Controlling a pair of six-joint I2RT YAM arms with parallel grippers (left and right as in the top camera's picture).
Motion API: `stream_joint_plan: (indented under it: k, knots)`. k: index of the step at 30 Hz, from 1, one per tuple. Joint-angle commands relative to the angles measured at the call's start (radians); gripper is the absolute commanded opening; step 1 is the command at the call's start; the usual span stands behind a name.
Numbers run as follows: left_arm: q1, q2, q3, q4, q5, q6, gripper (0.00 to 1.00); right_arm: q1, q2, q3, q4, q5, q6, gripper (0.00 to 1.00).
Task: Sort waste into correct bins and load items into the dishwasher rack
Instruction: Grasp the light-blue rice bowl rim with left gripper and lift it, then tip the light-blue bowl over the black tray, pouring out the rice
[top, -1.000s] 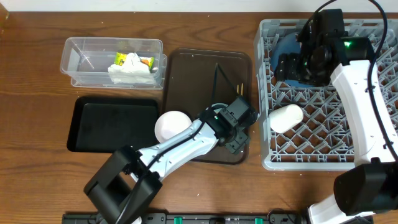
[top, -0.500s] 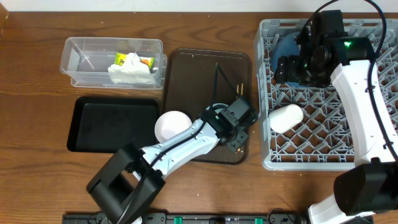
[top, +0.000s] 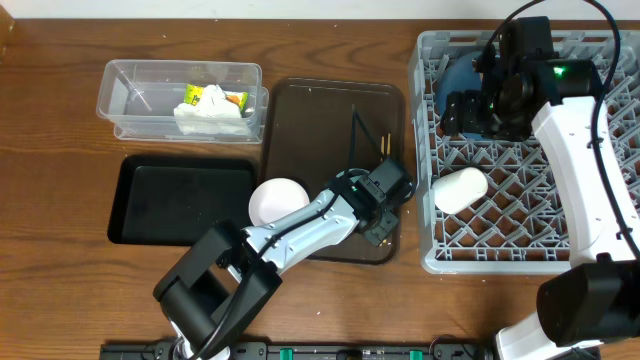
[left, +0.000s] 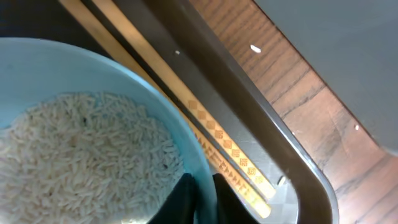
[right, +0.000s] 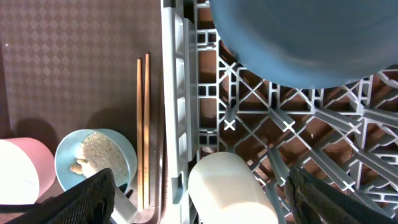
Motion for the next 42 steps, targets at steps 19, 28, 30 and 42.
stream_joint_plan:
  k: [19,28,30,42]
  knots:
    - [0.214,-0.428,0.014,-0.18,0.104,-0.179,0.06,0.001,-0.025,0.014,0.0,-0.005,-0.015,0.85]
    - [0.594,-0.499,0.012,-0.385,0.321,-0.178,0.06,0.001,-0.025,0.014,-0.002,-0.005,-0.015,0.85]
    - [0.679,-0.499,0.005,-0.424,0.37,-0.168,0.06,0.001,-0.025,0.014,-0.002,-0.005,-0.015,0.85]
    - [1.065,-0.451,-0.108,-0.438,0.786,0.017,0.06,0.002,-0.025,0.014,0.0,-0.005,-0.015,0.85]
